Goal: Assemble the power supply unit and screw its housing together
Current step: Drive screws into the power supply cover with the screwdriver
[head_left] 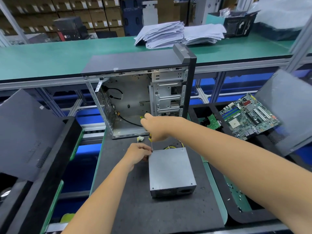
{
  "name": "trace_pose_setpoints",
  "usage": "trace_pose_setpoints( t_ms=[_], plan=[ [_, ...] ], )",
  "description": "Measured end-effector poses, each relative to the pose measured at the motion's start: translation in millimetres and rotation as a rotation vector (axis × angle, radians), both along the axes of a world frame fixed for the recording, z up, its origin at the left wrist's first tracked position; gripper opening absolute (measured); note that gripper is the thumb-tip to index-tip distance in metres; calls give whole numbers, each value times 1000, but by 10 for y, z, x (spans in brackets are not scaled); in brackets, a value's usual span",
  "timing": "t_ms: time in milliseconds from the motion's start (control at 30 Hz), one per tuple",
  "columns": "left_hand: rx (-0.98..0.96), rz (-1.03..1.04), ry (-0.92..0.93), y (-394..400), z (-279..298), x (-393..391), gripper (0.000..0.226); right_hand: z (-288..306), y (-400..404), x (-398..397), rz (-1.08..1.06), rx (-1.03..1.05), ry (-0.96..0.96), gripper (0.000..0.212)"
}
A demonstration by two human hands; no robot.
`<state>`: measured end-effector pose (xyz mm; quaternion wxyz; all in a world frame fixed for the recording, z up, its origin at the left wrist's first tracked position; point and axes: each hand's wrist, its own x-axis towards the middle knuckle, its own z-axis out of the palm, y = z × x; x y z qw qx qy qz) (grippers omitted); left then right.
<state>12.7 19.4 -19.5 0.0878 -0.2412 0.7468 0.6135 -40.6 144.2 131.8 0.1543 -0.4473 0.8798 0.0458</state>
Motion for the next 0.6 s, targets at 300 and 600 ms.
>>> trace_pose_setpoints(
  t_ms=[300,600],
  plan=[
    [10,-19,-13,-13,-5,-2,12,-21,-27,31,-31,-6,91,18],
    [-30,-94,9,-46,4,15,14,-33,-42,26,-27,9,182,22]
  ],
)
